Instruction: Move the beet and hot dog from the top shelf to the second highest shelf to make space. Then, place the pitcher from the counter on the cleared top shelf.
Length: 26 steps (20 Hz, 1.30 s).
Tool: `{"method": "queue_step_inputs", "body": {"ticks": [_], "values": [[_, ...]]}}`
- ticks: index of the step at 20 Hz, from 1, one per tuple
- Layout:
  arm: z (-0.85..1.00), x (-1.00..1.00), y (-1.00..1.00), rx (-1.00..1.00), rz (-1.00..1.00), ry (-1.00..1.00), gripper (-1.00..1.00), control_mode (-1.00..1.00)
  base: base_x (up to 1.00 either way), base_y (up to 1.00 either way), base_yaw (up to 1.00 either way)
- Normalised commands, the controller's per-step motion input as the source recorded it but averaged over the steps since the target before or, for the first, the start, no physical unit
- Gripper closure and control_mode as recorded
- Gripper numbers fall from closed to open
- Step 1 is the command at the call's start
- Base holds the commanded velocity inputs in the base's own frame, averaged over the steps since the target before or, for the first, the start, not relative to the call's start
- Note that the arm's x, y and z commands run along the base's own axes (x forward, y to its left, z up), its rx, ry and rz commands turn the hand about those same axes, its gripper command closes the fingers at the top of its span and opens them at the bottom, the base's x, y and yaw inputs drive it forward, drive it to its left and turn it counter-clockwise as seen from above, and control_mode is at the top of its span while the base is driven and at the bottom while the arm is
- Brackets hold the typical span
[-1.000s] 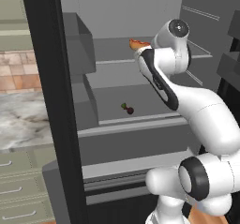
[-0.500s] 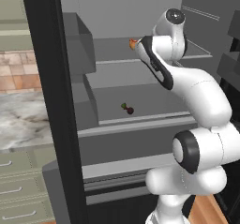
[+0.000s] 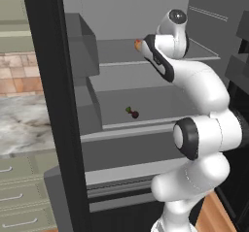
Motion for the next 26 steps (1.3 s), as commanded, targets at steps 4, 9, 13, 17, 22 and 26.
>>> {"method": "queue_step_inputs", "body": {"ticks": [4, 9, 13, 17, 22, 26], "values": [[-0.08, 0.39, 0.00, 0.00, 0.00, 0.00, -1.00, -1.00, 0.00, 0.00, 0.00], [-0.18, 0.33, 0.02, 0.00, 0.00, 0.00, -1.00, -1.00, 0.00, 0.00, 0.00], [-0.36, 0.17, 0.19, -0.03, 0.02, 0.00, 1.00, -1.00, 0.00, 0.00, 0.00], [-0.38, 0.08, 0.15, -0.02, 0.04, -0.01, 1.00, -1.00, 0.00, 0.00, 0.00], [-0.56, -0.22, 0.13, 0.00, 0.04, -0.20, 1.00, -1.00, 0.00, 0.00, 0.00], [-0.12, -0.96, 0.31, -0.05, 0.02, -0.12, 1.00, -1.00, 0.00, 0.00, 0.00]]}}
